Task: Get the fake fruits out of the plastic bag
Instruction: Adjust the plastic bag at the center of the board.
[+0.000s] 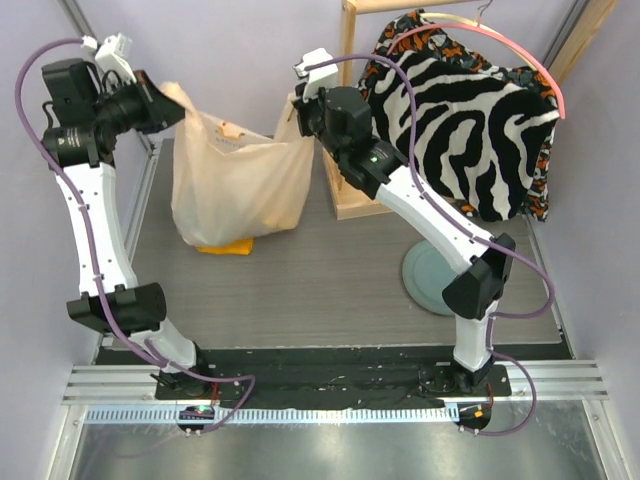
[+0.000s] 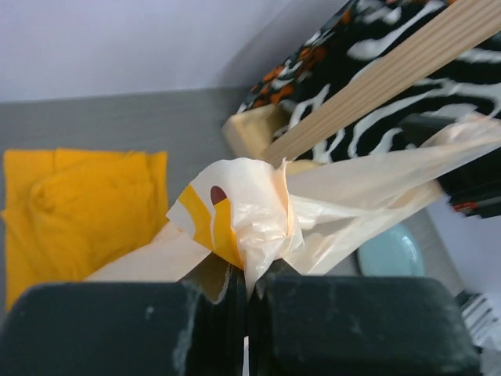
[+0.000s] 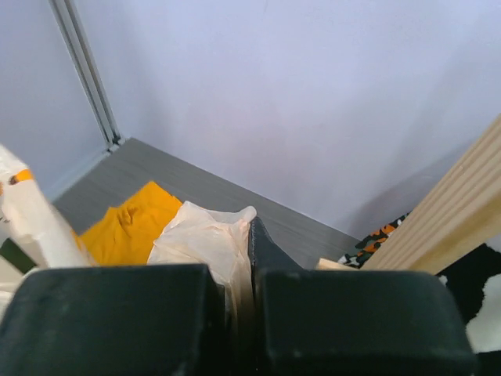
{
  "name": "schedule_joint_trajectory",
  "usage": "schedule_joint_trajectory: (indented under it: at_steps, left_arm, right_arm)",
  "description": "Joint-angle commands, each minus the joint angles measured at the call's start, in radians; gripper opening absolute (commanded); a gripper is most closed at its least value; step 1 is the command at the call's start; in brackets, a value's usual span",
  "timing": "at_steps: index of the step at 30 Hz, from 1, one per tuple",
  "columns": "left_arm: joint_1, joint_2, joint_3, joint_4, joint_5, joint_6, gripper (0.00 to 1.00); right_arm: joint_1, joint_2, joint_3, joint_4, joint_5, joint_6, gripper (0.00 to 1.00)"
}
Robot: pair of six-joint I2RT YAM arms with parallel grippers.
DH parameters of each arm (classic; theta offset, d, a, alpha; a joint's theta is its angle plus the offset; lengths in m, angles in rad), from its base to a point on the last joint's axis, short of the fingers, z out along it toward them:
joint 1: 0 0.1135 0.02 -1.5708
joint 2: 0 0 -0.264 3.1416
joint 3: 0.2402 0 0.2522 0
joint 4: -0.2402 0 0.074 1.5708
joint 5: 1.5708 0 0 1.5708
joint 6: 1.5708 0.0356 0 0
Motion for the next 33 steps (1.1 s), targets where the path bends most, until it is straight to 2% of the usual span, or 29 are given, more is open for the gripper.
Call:
schedule_joint_trajectory:
  at_steps: [1, 3, 7, 9, 10, 11, 12, 14, 16, 17, 19, 20, 21, 22, 23, 24, 26, 30, 33]
  left_arm:
    - [-0.041, 0.033, 0.152, 0.147, 0.155, -0.183, 0.00]
    - [-0.056, -0.038, 0.036, 0.150, 0.159, -0.161, 0.00]
    - [-0.061, -0.199, -0.256, 0.078, 0.156, -0.064, 0.00]
    - [-0.059, -0.259, -0.416, -0.055, 0.136, 0.058, 0.00]
    - [-0.061, -0.301, -0.468, -0.104, 0.125, 0.106, 0.00]
    - [-0.064, -0.316, -0.549, -0.233, 0.135, 0.160, 0.00]
    - [-0.071, -0.320, -0.578, -0.311, 0.145, 0.310, 0.00]
    - [-0.110, -0.310, -0.647, -0.476, 0.120, 0.404, 0.00]
    - [-0.119, -0.299, -0.690, -0.549, 0.138, 0.479, 0.00]
    - [-0.140, -0.311, -0.715, -0.525, 0.125, 0.449, 0.00]
    - [-0.151, -0.329, -0.720, -0.516, 0.117, 0.444, 0.00]
    - [-0.163, -0.325, -0.715, -0.514, 0.119, 0.439, 0.00]
    - [-0.171, -0.316, -0.711, -0.520, 0.122, 0.436, 0.00]
    - [-0.182, -0.301, -0.706, -0.531, 0.126, 0.451, 0.05]
    - [-0.197, -0.287, -0.683, -0.557, 0.125, 0.459, 0.08]
    - [-0.200, -0.259, -0.677, -0.563, 0.122, 0.462, 0.09]
    - [-0.199, -0.247, -0.651, -0.552, 0.110, 0.447, 0.10]
    - [-0.200, -0.279, -0.616, -0.486, 0.096, 0.377, 0.07]
    - [-0.200, -0.317, -0.608, -0.448, 0.105, 0.337, 0.02]
  right_arm:
    - [-0.005, -0.010, 0.106, 0.101, 0.081, 0.086, 0.01]
    - [-0.003, -0.068, 0.051, 0.103, 0.063, 0.088, 0.01]
    - [-0.002, -0.212, -0.239, 0.098, 0.032, 0.051, 0.01]
    - [-0.002, -0.277, -0.358, 0.079, 0.023, 0.028, 0.01]
    - [0.000, -0.338, -0.488, 0.072, 0.026, 0.036, 0.01]
    - [-0.002, -0.372, -0.552, 0.056, 0.026, 0.050, 0.01]
    - [-0.003, -0.401, -0.616, 0.016, 0.014, 0.086, 0.01]
    - [-0.002, -0.481, -0.793, -0.036, -0.045, 0.114, 0.01]
    - [-0.002, -0.519, -0.905, -0.075, -0.075, 0.158, 0.01]
    - [-0.002, -0.544, -0.925, -0.093, -0.101, 0.169, 0.01]
    - [-0.002, -0.565, -0.940, -0.145, -0.120, 0.191, 0.01]
    - [-0.002, -0.578, -0.939, -0.167, -0.150, 0.185, 0.06]
    - [-0.003, -0.578, -0.921, -0.179, -0.170, 0.170, 0.16]
    - [-0.002, -0.578, -0.904, -0.191, -0.184, 0.133, 0.24]
    - [-0.003, -0.578, -0.887, -0.216, -0.195, 0.096, 0.43]
    - [-0.003, -0.576, -0.837, -0.227, -0.194, 0.075, 0.49]
    - [-0.003, -0.573, -0.764, -0.270, -0.204, 0.024, 0.56]
    - [-0.003, -0.553, -0.522, -0.374, -0.406, -0.033, 0.71]
    - [0.000, -0.547, -0.476, -0.397, -0.483, -0.035, 0.72]
